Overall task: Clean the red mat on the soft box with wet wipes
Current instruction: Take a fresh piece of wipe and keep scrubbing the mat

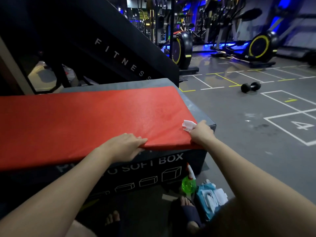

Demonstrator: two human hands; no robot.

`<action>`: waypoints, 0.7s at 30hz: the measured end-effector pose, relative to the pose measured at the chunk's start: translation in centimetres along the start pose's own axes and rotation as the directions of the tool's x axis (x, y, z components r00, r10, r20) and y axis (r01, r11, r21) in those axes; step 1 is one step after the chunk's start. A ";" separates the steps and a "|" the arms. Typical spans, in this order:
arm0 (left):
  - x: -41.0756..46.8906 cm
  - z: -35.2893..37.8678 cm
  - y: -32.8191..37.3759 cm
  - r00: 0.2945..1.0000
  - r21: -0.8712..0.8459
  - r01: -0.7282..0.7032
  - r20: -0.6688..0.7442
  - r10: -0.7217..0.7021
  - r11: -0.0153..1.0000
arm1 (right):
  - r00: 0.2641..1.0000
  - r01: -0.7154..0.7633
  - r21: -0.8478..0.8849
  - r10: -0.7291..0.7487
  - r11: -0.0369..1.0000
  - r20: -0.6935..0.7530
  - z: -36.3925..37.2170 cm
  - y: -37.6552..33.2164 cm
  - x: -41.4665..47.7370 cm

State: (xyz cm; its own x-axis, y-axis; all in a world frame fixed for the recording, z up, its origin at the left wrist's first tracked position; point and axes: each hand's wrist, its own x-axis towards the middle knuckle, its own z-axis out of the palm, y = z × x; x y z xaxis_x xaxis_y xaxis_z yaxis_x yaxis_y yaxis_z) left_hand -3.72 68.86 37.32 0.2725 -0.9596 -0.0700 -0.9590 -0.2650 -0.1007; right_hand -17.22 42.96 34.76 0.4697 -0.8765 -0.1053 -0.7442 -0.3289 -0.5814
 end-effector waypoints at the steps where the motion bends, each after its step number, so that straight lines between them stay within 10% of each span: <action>1: -0.5 -0.1 0.2 1.000 -0.013 -0.012 -0.008 0.012 1.000 | 1.000 -0.003 -0.015 0.004 1.000 0.012 -0.2 0.2 -0.6; 7: 0.5 1.0 -0.3 1.000 -0.012 0.010 0.007 -0.010 1.000 | 0.978 0.036 -0.074 -0.020 0.997 0.205 -2.5 0.1 -0.8; 10: 2.4 0.6 -1.0 0.994 -0.087 0.061 -0.090 -0.069 0.994 | 0.996 0.068 -0.101 -0.061 0.993 0.072 -2.8 -0.1 1.1; 21: 11.4 1.0 -6.6 0.954 -0.291 0.202 -0.156 -0.254 0.935 | 0.974 0.217 0.632 -0.212 0.744 -0.085 -1.1 -3.6 9.2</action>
State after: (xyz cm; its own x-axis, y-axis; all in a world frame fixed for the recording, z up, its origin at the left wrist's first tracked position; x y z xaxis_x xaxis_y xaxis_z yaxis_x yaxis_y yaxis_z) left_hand 5.79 59.79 36.24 0.4919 -0.8632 0.1139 -0.8646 -0.4688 0.1808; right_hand -10.71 35.70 36.73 0.5751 -0.8132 0.0890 -0.1520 -0.2131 -0.9651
